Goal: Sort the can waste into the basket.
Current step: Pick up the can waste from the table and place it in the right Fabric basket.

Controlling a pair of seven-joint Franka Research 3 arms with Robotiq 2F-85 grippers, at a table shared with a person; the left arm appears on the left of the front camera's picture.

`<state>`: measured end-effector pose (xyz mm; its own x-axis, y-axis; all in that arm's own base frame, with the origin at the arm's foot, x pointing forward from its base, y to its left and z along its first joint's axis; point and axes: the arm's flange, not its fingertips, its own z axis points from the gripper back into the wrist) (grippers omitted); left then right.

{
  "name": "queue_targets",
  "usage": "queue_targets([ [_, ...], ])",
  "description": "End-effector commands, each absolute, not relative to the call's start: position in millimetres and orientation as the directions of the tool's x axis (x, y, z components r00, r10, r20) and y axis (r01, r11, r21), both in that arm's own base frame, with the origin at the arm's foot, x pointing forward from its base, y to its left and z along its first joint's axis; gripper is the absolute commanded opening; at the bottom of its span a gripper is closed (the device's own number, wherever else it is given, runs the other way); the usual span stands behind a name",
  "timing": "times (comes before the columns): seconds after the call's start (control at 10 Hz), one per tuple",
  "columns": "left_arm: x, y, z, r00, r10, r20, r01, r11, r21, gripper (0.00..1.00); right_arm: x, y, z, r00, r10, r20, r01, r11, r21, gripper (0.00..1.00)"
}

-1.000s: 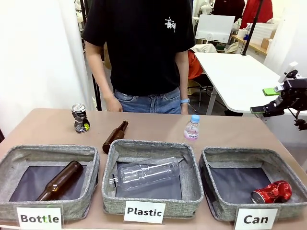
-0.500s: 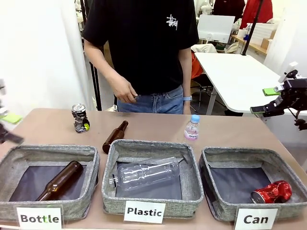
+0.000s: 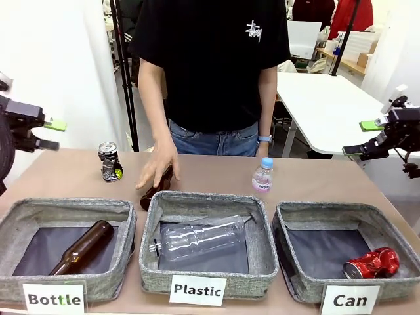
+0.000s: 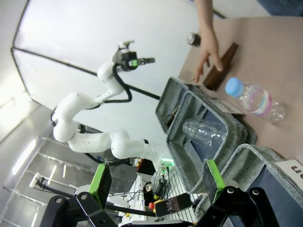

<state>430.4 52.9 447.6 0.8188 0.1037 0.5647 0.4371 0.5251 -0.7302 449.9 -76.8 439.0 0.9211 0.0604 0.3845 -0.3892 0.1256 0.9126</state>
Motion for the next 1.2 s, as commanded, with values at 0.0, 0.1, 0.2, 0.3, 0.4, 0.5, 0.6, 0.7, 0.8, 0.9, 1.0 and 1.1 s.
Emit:
queue_targets([
  [0.0,415,46,443,0.813,0.112,0.572,0.425,0.558,-0.713,1.00,450,-78,440,0.919,0.059,0.389,-0.393,0.128,0.910,1.00],
  [0.1,430,53,448,0.819,0.104,0.565,0.437,0.525,-0.730,1.00,450,-78,440,0.919,0.059,0.389,-0.393,0.128,0.910,1.00],
  [0.2,430,53,448,0.819,0.104,0.565,0.437,0.525,-0.730,1.00,450,-78,440,0.919,0.059,0.389,-0.393,0.128,0.910,1.00],
  [0.3,424,56,445,0.798,0.120,0.590,0.443,0.548,-0.710,1.00,450,-78,440,0.919,0.059,0.389,-0.393,0.128,0.910,1.00],
  [0.4,434,55,442,0.783,0.124,0.610,0.441,0.580,-0.685,1.00,450,-78,440,0.919,0.059,0.389,-0.393,0.128,0.910,1.00],
  [0.5,448,56,437,0.760,0.143,0.635,0.429,0.624,-0.654,1.00,450,-78,440,0.919,0.059,0.389,-0.393,0.128,0.910,1.00],
  [0.6,458,60,433,0.745,0.140,0.653,0.444,0.627,-0.641,1.00,450,-78,440,0.919,0.059,0.389,-0.393,0.128,0.910,1.00],
  [0.7,472,64,426,0.726,0.119,0.677,0.474,0.628,-0.618,1.00,450,-78,440,0.919,0.059,0.389,-0.393,0.128,0.910,1.00],
  [0.8,487,65,419,0.683,0.111,0.722,0.485,0.671,-0.562,1.00,450,-78,440,0.919,0.059,0.389,-0.393,0.128,0.910,1.00],
  [0.9,498,66,411,0.662,0.043,0.748,0.554,0.645,-0.527,1.00,450,-78,440,0.919,0.059,0.389,-0.393,0.128,0.910,1.00],
  [1.0,506,67,401,0.593,-0.017,0.805,0.615,0.655,-0.440,1.00,450,-78,440,0.919,0.059,0.389,-0.393,0.128,0.910,1.00],
  [1.1,508,65,390,0.535,-0.170,0.827,0.745,0.557,-0.367,1.00,450,-78,440,0.919,0.059,0.389,-0.393,0.128,0.910,1.00],
])
